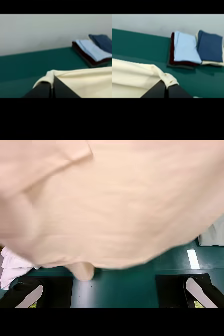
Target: Fold the shirts.
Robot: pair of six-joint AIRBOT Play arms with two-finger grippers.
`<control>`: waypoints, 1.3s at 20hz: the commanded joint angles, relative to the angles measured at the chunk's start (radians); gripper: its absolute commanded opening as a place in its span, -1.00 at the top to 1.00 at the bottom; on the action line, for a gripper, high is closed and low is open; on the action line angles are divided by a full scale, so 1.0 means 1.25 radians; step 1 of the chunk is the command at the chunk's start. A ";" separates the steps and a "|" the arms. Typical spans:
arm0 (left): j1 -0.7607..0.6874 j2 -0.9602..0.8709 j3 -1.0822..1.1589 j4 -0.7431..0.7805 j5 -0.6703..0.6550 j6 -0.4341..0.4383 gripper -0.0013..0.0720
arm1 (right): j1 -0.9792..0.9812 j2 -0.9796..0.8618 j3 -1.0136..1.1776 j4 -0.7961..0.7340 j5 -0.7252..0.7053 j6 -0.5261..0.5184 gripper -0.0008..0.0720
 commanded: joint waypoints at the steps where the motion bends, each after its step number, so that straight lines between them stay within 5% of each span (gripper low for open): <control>1: 0.001 -0.118 -0.135 -0.025 -0.036 -0.016 0.90 | 0.006 -0.078 -0.138 -0.007 0.022 0.004 0.94; 7: -0.002 -0.406 -0.352 -0.067 0.021 -0.010 0.90 | 0.155 -0.353 -0.326 -0.140 -0.033 0.000 0.94; 13: 0.014 -0.568 -0.322 -0.070 0.138 0.031 0.90 | 0.220 -0.583 -0.184 -0.127 -0.095 0.042 0.94; 19: 0.065 -0.566 -0.291 -0.060 -0.133 0.062 0.90 | 0.199 -0.534 -0.180 -0.136 -0.037 0.032 0.94; 26: 0.007 -0.567 -0.475 -0.063 -0.062 0.056 0.89 | 0.201 -0.428 -0.459 -0.129 -0.143 0.032 0.93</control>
